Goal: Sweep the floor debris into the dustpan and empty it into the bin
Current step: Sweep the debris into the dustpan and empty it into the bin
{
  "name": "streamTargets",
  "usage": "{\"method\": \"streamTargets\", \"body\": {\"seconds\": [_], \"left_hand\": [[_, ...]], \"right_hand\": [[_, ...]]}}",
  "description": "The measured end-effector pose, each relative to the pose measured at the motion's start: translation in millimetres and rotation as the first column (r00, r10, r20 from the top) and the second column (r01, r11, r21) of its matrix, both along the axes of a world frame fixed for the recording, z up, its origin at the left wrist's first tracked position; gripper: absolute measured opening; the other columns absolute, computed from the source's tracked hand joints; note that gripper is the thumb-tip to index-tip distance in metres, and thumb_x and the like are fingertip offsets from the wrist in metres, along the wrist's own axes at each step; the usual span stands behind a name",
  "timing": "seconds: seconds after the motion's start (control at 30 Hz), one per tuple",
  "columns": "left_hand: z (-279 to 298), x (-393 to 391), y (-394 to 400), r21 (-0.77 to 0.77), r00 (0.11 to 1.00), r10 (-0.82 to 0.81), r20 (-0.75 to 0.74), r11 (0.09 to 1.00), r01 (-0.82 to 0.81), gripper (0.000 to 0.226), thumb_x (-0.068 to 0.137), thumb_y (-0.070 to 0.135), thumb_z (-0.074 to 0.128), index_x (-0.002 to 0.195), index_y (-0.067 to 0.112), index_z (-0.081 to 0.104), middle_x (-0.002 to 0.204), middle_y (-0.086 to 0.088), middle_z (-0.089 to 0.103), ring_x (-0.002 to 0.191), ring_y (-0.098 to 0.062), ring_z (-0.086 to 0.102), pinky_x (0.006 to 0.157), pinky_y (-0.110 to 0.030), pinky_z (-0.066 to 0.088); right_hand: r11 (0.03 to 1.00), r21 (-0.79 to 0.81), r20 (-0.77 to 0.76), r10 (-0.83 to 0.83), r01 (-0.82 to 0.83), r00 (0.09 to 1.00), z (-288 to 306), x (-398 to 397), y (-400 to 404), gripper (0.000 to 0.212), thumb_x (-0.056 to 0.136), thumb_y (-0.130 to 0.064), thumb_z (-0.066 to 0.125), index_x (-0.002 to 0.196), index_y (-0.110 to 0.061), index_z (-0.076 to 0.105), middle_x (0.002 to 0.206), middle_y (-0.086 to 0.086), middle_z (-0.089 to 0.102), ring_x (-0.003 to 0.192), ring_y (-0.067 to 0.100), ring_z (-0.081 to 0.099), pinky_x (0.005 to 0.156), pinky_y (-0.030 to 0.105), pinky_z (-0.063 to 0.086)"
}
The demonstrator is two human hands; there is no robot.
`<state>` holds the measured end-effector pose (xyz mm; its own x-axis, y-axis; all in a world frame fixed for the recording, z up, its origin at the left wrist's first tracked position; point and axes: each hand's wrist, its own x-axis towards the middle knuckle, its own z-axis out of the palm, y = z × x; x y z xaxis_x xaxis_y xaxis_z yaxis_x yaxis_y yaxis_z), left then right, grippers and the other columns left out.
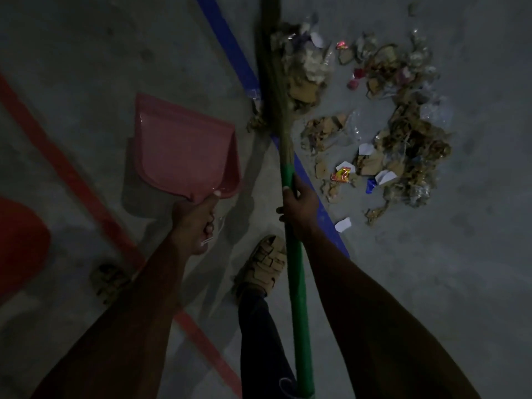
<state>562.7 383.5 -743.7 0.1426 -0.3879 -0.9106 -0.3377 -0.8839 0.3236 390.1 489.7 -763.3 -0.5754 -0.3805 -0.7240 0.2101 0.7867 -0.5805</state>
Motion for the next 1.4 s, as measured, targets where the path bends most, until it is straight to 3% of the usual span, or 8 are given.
{"method": "streamTargets", "body": {"seconds": [0.27,0.5,0.6,0.73,0.87,0.97,1.1,1.4], "left_hand": [[-2,5,15,-0.038,0.990,-0.139,0.014,0.989,0.139,0.043,0.088,0.033,0.077,0.061,0.012,0.050,0.040,0.004,0.039,0.028,-0.009,0.032,0.038,-0.012,0.026],[-3,33,44,0.009,0.989,-0.144,0.031,0.990,0.144,0.045,0.091,0.029,0.075,0.061,0.012,0.046,0.036,0.006,0.037,0.025,-0.007,0.031,0.035,-0.011,0.023],[-3,45,55,0.034,0.988,-0.145,0.053,0.989,0.143,0.046,0.090,0.028,0.076,0.060,0.011,0.047,0.035,0.005,0.037,0.025,-0.007,0.031,0.033,-0.013,0.024],[-1,59,60,0.048,0.984,-0.158,0.085,0.987,0.154,0.045,0.090,0.029,0.077,0.060,0.009,0.049,0.036,0.003,0.038,0.025,-0.009,0.031,0.035,-0.013,0.026],[0,66,62,0.021,0.979,-0.176,0.102,0.984,0.175,0.047,0.089,0.028,0.077,0.060,0.010,0.046,0.036,0.002,0.037,0.025,-0.010,0.030,0.036,-0.014,0.025],[-1,66,63,0.002,0.975,-0.192,0.110,0.981,0.193,0.049,0.089,0.028,0.078,0.057,0.010,0.045,0.035,0.003,0.037,0.025,-0.010,0.030,0.037,-0.013,0.025],[-4,60,60,0.011,0.962,-0.254,0.104,0.967,0.254,0.045,0.089,0.030,0.078,0.062,0.009,0.049,0.036,0.003,0.039,0.025,-0.011,0.032,0.037,-0.013,0.027],[4,27,84,-0.022,0.927,-0.371,0.055,0.928,0.372,0.044,0.090,0.029,0.076,0.061,0.009,0.051,0.038,0.002,0.039,0.026,-0.010,0.032,0.036,-0.013,0.026]], "right_hand": [[0.943,0.135,0.012,-0.309,0.305,0.951,3,-18,89,0.053,0.101,-0.017,0.048,0.152,-0.022,0.033,0.115,0.009,0.060,0.067,0.021,0.067,0.054,0.029,0.057],[0.994,0.031,-0.331,-0.085,0.101,0.940,19,-23,139,0.049,0.101,-0.019,0.051,0.148,-0.012,0.041,0.116,0.009,0.056,0.063,0.026,0.066,0.047,0.035,0.057],[0.999,0.002,-0.401,0.044,-0.047,0.915,18,-12,137,0.049,0.099,-0.025,0.050,0.146,-0.013,0.044,0.119,-0.002,0.051,0.075,0.030,0.066,0.060,0.046,0.059],[0.970,-0.026,-0.348,0.217,-0.241,0.912,12,20,110,0.049,0.096,-0.035,0.044,0.142,-0.020,0.045,0.120,-0.001,0.052,0.091,0.024,0.062,0.072,0.049,0.057],[0.938,-0.011,-0.245,0.332,-0.345,0.911,6,50,82,0.043,0.097,-0.019,0.049,0.139,-0.013,0.050,0.123,0.010,0.055,0.107,0.018,0.052,0.092,0.036,0.049],[0.946,0.027,-0.162,0.322,-0.322,0.933,1,61,78,0.040,0.097,-0.015,0.050,0.137,-0.011,0.051,0.118,0.009,0.054,0.104,0.016,0.050,0.085,0.026,0.042],[0.974,0.113,-0.151,0.214,-0.198,0.965,-11,49,106,0.040,0.097,-0.023,0.049,0.136,-0.014,0.051,0.110,0.003,0.052,0.093,0.014,0.053,0.079,0.029,0.051],[0.957,0.285,-0.479,0.193,-0.055,0.856,11,-13,211,0.051,0.095,-0.015,0.053,0.145,-0.010,0.045,0.132,0.010,0.050,0.091,0.023,0.059,0.072,0.039,0.055]]}}
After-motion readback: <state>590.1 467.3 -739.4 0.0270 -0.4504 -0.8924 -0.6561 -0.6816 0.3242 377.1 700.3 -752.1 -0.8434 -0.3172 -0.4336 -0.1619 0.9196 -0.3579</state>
